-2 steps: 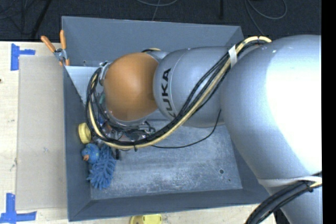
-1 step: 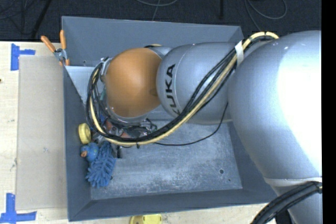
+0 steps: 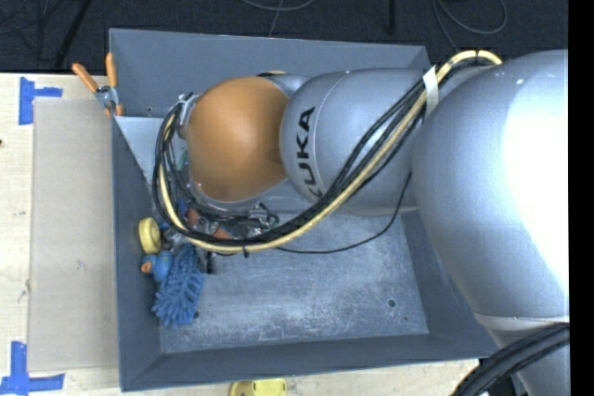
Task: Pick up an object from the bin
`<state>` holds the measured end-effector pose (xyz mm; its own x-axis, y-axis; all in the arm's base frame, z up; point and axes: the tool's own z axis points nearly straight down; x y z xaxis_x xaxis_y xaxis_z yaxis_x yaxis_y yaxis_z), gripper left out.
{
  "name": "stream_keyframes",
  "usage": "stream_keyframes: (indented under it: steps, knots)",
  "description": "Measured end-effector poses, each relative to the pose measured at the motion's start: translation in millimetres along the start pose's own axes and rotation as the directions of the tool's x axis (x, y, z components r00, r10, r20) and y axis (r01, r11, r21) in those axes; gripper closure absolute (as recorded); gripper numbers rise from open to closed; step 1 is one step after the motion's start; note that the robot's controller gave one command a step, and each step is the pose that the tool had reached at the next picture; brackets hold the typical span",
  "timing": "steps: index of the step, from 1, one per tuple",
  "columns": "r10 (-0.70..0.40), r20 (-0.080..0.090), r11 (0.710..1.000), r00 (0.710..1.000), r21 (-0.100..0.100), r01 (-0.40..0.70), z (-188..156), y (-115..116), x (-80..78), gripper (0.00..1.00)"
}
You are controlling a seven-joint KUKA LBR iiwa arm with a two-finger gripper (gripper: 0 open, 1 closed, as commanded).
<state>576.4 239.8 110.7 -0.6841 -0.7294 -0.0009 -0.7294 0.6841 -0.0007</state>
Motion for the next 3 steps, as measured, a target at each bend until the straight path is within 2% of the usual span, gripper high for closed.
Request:
stream_keyframes:
  steps: [2,3]
  knots:
    - [0.001,-0.006,1.000,1.000,-0.004,-0.001,-30.3,1.6,2.0,1.00]
    - [0.002,-0.001,1.000,1.000,-0.002,-0.002,-48.6,1.2,0.7,1.00]
